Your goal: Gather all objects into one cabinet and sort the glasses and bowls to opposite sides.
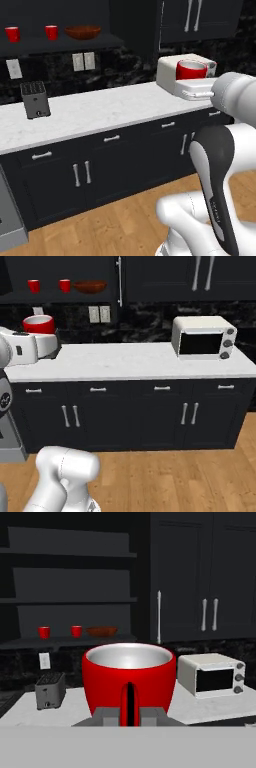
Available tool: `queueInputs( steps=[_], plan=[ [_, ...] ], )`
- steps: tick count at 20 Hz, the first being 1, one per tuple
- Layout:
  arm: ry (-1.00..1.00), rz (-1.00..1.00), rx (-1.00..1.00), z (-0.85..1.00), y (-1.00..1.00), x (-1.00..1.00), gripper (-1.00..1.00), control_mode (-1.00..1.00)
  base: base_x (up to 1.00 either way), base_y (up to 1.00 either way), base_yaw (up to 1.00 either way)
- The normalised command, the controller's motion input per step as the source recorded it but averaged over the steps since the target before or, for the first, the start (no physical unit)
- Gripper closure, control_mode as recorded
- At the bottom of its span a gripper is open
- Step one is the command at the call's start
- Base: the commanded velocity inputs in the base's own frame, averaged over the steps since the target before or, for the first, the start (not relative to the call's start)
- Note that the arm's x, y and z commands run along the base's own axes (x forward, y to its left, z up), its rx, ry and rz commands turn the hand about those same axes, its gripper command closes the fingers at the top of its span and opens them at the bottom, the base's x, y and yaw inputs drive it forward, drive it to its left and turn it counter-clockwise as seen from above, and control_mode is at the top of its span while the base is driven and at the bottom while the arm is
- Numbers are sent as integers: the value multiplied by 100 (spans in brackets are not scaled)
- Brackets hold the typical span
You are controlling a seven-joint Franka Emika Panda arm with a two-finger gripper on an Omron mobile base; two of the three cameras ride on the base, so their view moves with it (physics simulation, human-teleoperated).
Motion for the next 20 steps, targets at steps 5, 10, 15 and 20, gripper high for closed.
queueInputs(
  steps=[5, 10, 15, 20],
  plan=[
    [0, 0, 0, 0, 0, 0, 100, 100, -1, 43, 5],
    [0, 0, 0, 0, 0, 0, 100, 100, 12, 14, 24],
    [0, 0, 0, 0, 0, 0, 100, 100, 26, 32, 23],
    [0, 0, 0, 0, 0, 0, 100, 100, 73, 42, 3]
  ],
)
